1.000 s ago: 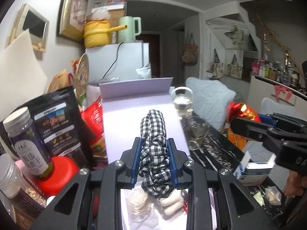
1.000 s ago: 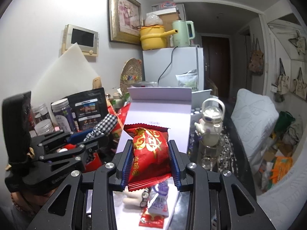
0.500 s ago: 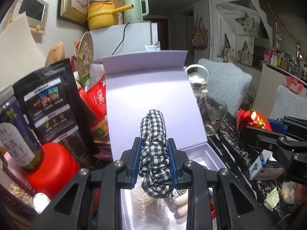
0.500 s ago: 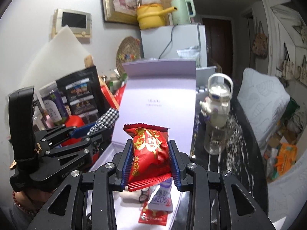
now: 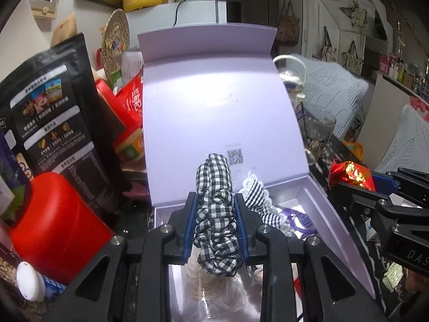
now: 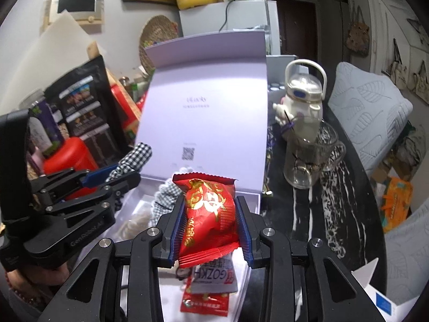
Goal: Organize soft objects
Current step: 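Lower the scrunchie and red packet into the box and open both grippers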
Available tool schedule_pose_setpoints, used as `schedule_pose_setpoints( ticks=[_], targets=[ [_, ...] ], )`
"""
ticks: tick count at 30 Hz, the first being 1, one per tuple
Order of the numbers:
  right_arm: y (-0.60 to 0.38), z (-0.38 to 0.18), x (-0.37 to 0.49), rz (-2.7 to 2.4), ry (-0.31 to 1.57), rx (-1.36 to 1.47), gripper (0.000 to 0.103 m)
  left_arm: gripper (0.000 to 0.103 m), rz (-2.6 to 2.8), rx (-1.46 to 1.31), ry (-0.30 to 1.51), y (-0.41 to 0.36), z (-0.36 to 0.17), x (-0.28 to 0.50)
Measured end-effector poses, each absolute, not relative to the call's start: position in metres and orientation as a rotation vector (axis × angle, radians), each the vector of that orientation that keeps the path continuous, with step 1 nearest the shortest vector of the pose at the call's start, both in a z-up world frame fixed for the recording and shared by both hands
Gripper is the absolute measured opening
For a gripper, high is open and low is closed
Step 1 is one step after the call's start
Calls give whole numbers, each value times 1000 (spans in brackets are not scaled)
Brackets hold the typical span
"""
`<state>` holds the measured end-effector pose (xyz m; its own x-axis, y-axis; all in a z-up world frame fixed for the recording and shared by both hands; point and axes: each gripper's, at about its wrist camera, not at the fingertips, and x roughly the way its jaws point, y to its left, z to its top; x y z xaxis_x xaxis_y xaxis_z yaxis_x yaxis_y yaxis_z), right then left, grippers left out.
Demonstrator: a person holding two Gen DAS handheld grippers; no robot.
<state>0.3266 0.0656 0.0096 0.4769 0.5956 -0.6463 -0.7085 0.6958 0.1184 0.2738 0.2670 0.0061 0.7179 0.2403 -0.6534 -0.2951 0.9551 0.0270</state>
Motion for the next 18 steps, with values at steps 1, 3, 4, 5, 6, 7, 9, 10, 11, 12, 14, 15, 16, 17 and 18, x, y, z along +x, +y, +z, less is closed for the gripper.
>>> schedule_pose_setpoints(
  ticks=[1, 3, 4, 5, 6, 7, 9, 10, 11, 12, 14, 15, 16, 17, 18],
  targets=[
    [67, 6, 328, 791, 721, -180, 35, 26, 297, -85, 724, 268, 3, 276],
    [68, 2, 331, 791, 737, -174, 35, 26, 289, -100, 746, 270, -2, 278],
    [68, 0, 333, 797, 747, -164, 35, 26, 285, -108, 758, 272, -5, 280],
    [69, -2, 334, 799, 751, -158, 35, 26, 284, -116, 769, 273, -8, 281],
    [69, -3, 335, 795, 752, -158, 35, 26, 284, -119, 779, 274, -10, 282],
    [69, -3, 335, 789, 751, -161, 35, 26, 285, -121, 789, 275, -12, 283],
    [70, -5, 335, 777, 747, -168, 35, 26, 282, -130, 814, 277, -18, 286],
    [70, -6, 336, 769, 746, -170, 35, 26, 280, -133, 825, 278, -20, 288],
    [71, -7, 337, 763, 746, -173, 35, 26, 279, -137, 837, 278, -23, 289],
    [71, -8, 337, 758, 746, -177, 35, 26, 281, -136, 854, 279, -27, 291],
    [74, -12, 338, 754, 749, -186, 35, 26, 285, -134, 883, 279, -33, 294],
    [75, -13, 338, 751, 751, -191, 35, 26, 286, -137, 893, 279, -35, 296],
    [76, -15, 338, 750, 750, -195, 35, 26, 286, -139, 903, 279, -37, 297],
    [77, -16, 338, 747, 749, -199, 35, 26, 285, -134, 912, 278, -38, 298],
    [78, -18, 338, 743, 747, -201, 35, 26, 287, -126, 927, 278, -40, 300]
  ],
)
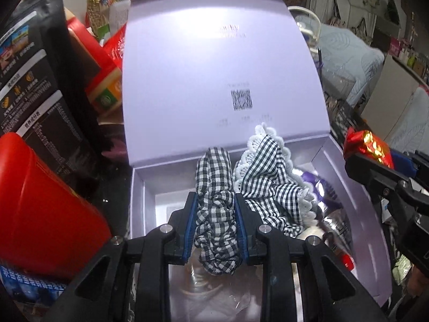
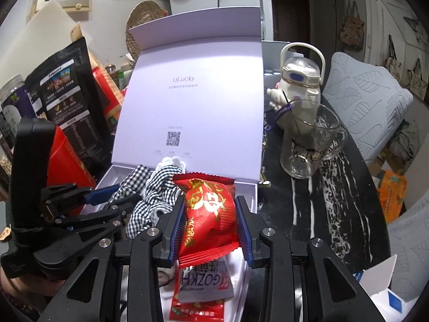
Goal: Organize soft objects
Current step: 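Lower the scrunchie and red packet into the box and open both grippers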
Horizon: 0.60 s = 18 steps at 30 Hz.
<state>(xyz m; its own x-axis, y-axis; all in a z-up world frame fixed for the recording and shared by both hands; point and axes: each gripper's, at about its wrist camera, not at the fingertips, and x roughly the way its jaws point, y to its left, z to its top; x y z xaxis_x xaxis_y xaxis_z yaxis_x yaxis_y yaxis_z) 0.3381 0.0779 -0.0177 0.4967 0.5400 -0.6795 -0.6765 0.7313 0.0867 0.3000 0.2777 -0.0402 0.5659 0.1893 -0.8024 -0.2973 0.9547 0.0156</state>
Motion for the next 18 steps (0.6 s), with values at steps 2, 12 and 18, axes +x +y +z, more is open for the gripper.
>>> schedule_pose_setpoints(
  ticks=[2, 12, 18],
  targets=[
    [81, -23, 339, 729, 754, -214, 35, 26, 286, -126, 942, 276, -43, 302],
    [96, -46, 343, 730, 830, -254, 35, 26, 314, -115, 998, 275, -52, 305],
    [97, -55, 348, 726, 875, -255, 37, 26, 323, -106, 1018, 267, -56, 316]
  ],
)
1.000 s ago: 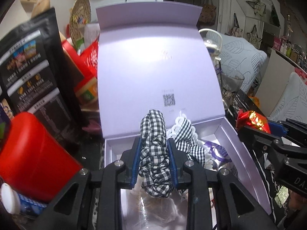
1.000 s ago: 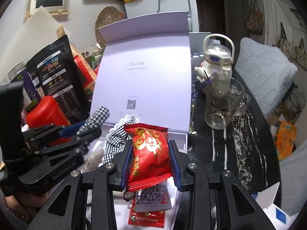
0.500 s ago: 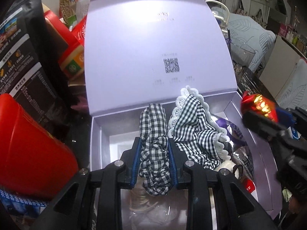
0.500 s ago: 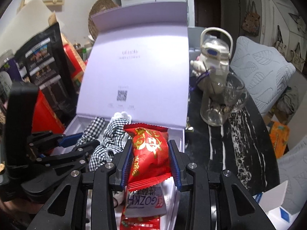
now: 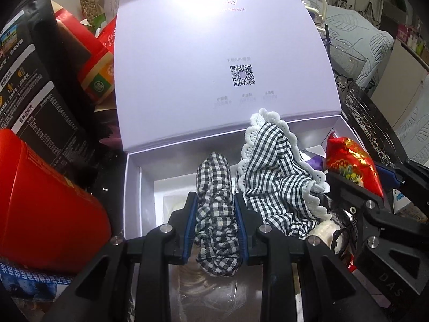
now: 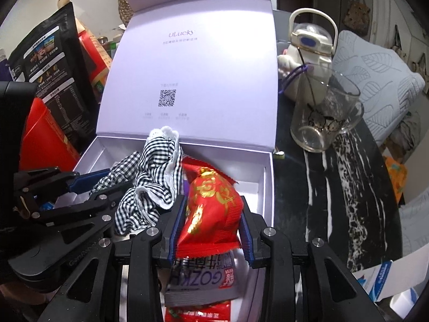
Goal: Organize soft objects
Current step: 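Lower the scrunchie and red packet into the box and open both grippers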
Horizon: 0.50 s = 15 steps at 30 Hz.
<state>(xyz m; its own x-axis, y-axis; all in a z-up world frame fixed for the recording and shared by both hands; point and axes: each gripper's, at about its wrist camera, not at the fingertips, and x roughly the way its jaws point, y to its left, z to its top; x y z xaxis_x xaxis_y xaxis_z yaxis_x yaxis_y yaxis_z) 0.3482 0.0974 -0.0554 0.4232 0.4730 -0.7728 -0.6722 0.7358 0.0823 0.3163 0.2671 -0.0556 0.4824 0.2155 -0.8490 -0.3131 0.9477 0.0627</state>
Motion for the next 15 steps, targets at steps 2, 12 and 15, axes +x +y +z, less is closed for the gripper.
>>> schedule_pose_setpoints(
  ticks=[2, 12, 15],
  targets=[
    [97, -56, 349, 730, 884, -254, 39, 26, 329, -108, 1027, 266, -56, 318],
    [89, -47, 350, 721, 897, -247, 56, 26, 345, -118, 1037, 258, -52, 321],
    [86, -41, 347, 724, 884, -246, 56, 26, 347, -101, 1016, 255, -46, 318]
  ],
)
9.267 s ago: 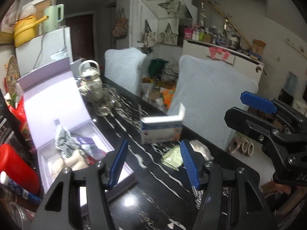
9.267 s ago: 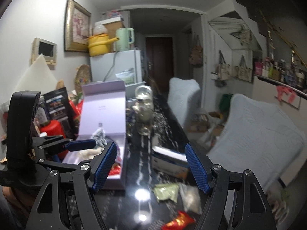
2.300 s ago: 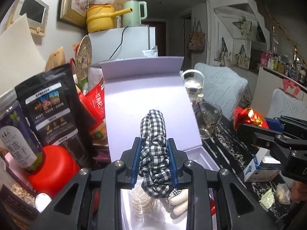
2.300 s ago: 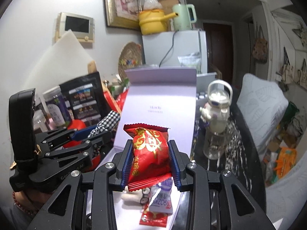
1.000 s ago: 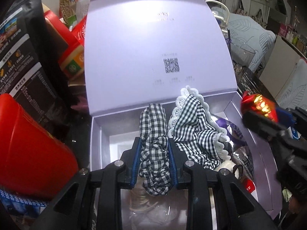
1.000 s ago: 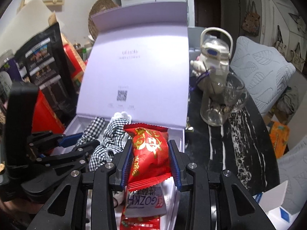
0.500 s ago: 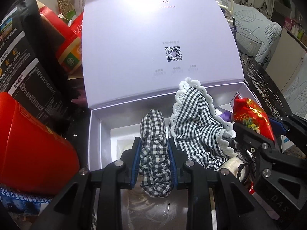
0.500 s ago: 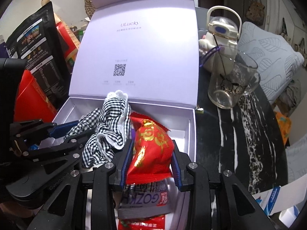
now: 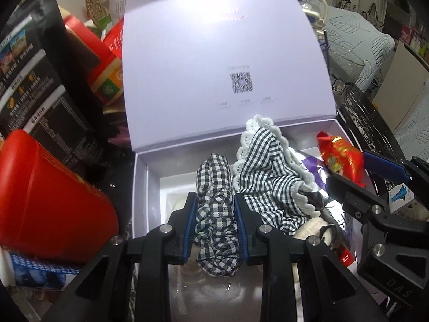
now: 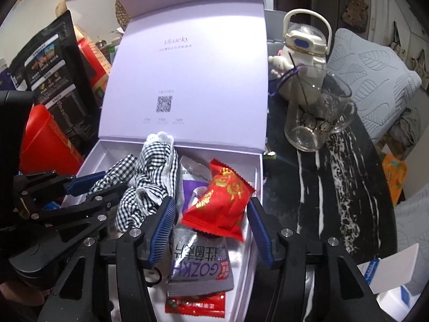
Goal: Organize soft objects
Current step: 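Lower the scrunchie and red packet into the box and open both grippers, then withdraw both grippers from the box back over the table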
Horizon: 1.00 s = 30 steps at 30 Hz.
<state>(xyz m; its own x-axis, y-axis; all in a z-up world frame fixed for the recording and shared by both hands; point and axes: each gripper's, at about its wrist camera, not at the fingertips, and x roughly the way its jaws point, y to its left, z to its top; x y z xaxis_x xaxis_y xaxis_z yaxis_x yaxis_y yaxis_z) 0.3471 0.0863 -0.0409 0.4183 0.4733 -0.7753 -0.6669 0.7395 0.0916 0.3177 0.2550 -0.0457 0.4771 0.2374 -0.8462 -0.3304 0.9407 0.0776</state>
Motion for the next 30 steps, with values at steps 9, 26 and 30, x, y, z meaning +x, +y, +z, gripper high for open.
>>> schedule_pose_setpoints(
  ticks=[9, 26, 30],
  targets=[
    [72, -15, 339, 730, 828, -214, 57, 27, 346, -111, 962, 251, -29, 309],
    [67, 2, 332, 721, 773, -221, 59, 98, 377, -129, 868, 263, -2, 285],
    [62, 10, 329, 723, 749, -204, 59, 98, 359, -131, 809, 262, 12, 276]
  ],
)
